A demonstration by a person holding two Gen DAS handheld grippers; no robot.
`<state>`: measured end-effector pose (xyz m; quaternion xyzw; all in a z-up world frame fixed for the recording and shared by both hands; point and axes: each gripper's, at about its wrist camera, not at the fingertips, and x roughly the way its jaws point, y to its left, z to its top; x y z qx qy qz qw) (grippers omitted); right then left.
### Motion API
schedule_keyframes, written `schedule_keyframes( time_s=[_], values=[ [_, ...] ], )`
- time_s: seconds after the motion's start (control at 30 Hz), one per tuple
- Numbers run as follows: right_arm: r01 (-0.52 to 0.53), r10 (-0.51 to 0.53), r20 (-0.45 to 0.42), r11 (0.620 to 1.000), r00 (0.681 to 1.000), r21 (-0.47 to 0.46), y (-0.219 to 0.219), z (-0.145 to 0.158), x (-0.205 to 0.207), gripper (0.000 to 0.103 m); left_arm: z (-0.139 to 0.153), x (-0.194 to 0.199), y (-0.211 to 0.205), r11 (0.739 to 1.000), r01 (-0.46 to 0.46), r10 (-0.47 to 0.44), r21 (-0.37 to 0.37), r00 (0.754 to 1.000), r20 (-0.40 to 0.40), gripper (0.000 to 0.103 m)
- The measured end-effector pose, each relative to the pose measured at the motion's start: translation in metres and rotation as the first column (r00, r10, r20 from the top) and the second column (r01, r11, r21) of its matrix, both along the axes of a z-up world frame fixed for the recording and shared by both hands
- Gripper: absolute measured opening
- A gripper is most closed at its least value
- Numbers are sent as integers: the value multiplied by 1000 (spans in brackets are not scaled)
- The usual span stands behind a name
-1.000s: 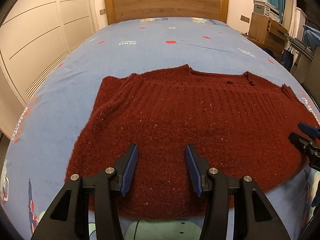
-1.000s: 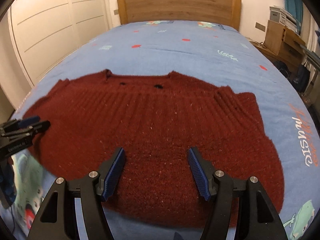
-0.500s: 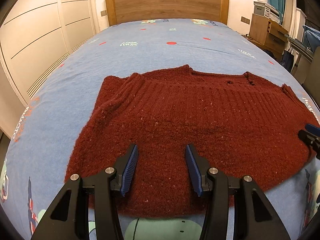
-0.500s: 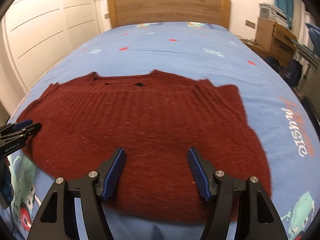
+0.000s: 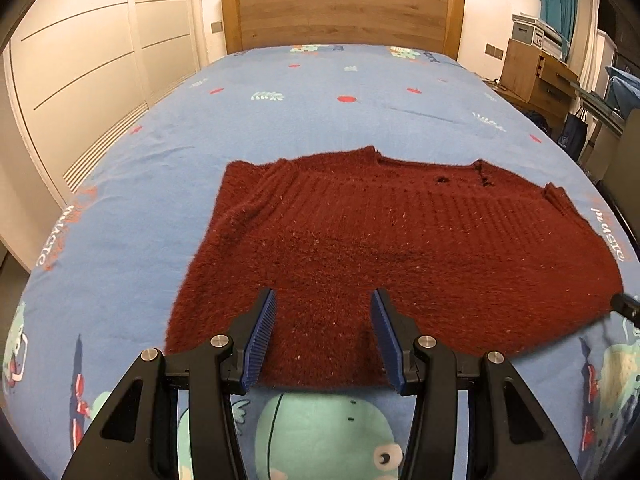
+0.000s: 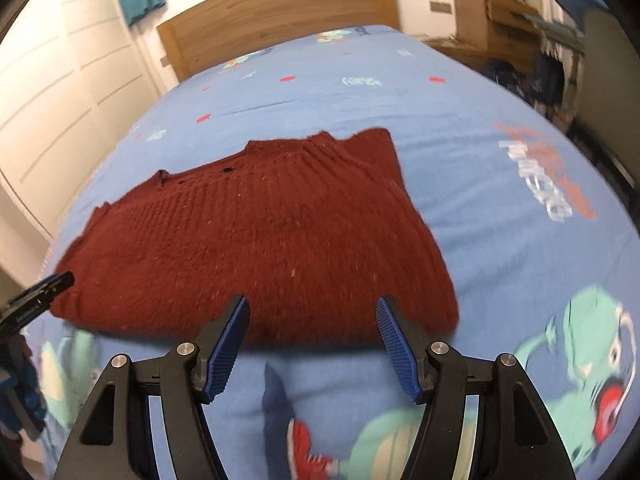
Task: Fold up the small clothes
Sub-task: 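Grasp the edge of the folded sweater with the right tool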
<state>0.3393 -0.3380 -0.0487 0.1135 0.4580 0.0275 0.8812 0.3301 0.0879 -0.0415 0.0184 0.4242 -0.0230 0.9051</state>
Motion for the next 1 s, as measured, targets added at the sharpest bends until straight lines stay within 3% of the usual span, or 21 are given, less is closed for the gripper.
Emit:
schedule_keyframes(
  time_s=[0.3,0.37,0.4,0.67,0.87,1.0],
  values=[
    [86,-81,-33,981,996,172,-7,-5,-29,70,12,-25,-4,1000,-1,1,26,1000,2,44],
    [108,-102,-40,975,994,194,-8,-8,-32,70,11,-28,-2,1000,1,-1,26,1000,-12,49],
    [121,-114,-45,970,992,211,-9,-10,-33,70,11,-28,1,1000,-4,4,30,1000,-17,54],
    [210,-202,-60,913,978,349,-24,-22,-30,71,14,-31,37,995,-76,77,61,997,-17,56],
    [289,-277,-97,830,956,478,-39,-48,-17,71,7,-31,67,987,-138,141,78,989,-38,57],
    [337,-347,-96,747,933,573,-55,-62,-7,71,6,-31,83,981,-171,175,87,984,-41,57]
  ],
)
